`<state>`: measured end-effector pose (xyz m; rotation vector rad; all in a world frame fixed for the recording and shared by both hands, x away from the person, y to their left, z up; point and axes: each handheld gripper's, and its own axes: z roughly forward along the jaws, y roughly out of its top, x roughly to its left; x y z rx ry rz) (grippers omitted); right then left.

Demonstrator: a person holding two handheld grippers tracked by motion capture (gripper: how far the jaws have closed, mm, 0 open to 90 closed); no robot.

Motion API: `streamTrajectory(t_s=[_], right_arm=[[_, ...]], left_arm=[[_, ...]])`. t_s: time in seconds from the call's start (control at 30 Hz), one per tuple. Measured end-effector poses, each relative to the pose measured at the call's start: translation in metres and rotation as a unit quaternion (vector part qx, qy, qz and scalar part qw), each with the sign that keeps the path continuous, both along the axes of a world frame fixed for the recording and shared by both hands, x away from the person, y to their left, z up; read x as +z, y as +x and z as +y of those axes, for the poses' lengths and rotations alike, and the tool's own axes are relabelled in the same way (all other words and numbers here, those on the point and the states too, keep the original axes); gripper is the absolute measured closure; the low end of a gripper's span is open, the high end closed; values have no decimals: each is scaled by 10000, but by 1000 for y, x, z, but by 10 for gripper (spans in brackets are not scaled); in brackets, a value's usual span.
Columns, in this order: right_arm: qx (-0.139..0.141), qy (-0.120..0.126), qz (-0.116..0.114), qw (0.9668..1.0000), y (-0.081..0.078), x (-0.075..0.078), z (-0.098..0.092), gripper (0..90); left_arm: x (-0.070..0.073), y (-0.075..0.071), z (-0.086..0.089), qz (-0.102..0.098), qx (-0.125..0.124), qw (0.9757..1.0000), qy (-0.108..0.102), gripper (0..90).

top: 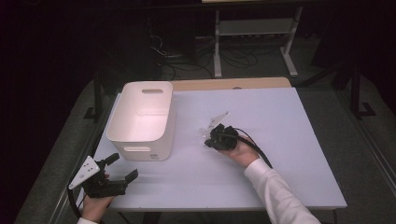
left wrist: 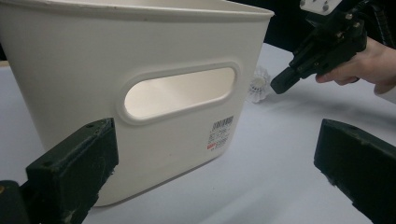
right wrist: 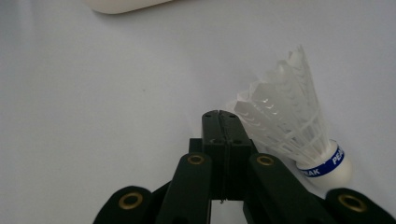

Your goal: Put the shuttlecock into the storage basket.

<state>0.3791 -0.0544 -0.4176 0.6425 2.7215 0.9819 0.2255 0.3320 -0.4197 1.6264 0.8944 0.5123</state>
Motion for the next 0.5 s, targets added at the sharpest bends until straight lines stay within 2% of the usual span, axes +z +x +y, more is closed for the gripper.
streamTrajectory(t_s=[0.5], right_arm=[[-182, -7, -17, 9998, 13, 0, 5, 886]], left_arm=[[0, 0, 0, -11, -18, 10000, -43, 0]])
